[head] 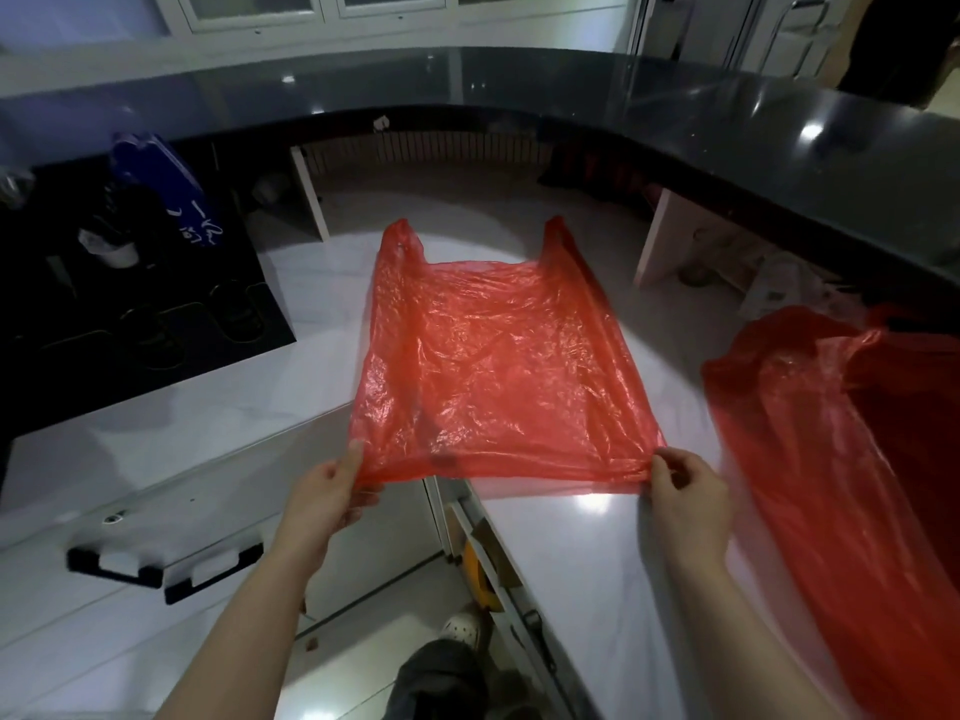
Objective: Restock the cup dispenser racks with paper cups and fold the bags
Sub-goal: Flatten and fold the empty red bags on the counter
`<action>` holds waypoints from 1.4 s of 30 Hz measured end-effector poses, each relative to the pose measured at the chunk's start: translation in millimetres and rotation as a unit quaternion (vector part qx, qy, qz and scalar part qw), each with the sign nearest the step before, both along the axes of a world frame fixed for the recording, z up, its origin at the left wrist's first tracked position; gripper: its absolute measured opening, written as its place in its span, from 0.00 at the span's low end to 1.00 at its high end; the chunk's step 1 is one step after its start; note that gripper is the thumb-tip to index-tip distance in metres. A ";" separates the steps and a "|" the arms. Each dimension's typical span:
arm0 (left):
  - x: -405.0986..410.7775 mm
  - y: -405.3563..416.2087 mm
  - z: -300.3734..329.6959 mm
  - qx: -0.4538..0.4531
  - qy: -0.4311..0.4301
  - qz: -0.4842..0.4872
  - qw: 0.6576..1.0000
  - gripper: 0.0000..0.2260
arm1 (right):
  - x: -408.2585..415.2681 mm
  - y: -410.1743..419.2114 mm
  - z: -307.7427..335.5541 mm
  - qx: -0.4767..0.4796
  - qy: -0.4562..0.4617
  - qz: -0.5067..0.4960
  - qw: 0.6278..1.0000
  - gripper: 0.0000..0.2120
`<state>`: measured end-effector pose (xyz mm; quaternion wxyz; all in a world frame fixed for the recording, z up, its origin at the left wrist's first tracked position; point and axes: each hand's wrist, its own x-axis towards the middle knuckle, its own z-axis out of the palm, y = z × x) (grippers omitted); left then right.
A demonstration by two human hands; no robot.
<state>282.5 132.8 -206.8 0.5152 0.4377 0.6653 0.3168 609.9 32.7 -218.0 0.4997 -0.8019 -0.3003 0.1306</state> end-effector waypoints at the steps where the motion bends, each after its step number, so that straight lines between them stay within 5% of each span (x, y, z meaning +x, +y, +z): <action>1: 0.8 2.9 0.5 0.007 0.015 -0.015 1.000 0.19 | 1.3 0.7 -1.3 -0.001 -0.007 0.003 1.000 0.07; 8: -1.2 18.8 -1.8 -0.007 -0.013 0.038 0.999 0.14 | -1.7 1.8 -17.3 -0.042 -0.165 0.021 0.985 0.12; 13: 19.8 13.8 1.8 0.007 -0.018 0.027 0.999 0.13 | -21.2 6.8 -18.9 -0.165 -0.394 0.150 0.892 0.28; 17: 40.5 5.0 2.3 -0.034 -0.038 -0.079 0.996 0.13 | -12.0 19.4 -26.8 -0.244 -0.333 0.305 0.858 0.33; 20: 43.9 -4.8 -5.2 -0.069 -0.024 -0.253 0.965 0.16 | -5.7 27.5 -18.9 -0.279 -0.328 0.285 0.857 0.37; 25: 33.4 0.9 -8.7 -0.073 -0.033 -0.328 0.941 0.22 | -48.6 49.3 0.3 -0.234 -0.314 0.338 0.856 0.36; 29: 21.8 15.8 -12.0 -0.049 -0.016 -0.303 0.951 0.15 | -81.0 68.9 -8.9 -0.266 -0.234 0.327 0.876 0.42; 32: 10.4 38.0 -13.9 -0.013 -0.002 -0.231 0.973 0.10 | -73.7 71.8 -20.2 -0.321 -0.269 0.308 0.854 0.45; 37: 1.9 75.3 -8.6 0.062 0.008 -0.205 0.977 0.09 | -43.2 62.5 -17.4 -0.329 -0.265 0.276 0.863 0.38; 42: 7.3 131.6 3.7 0.266 0.129 -0.255 0.921 0.14 | -53.0 42.6 0.7 -0.285 -0.296 0.186 0.893 0.32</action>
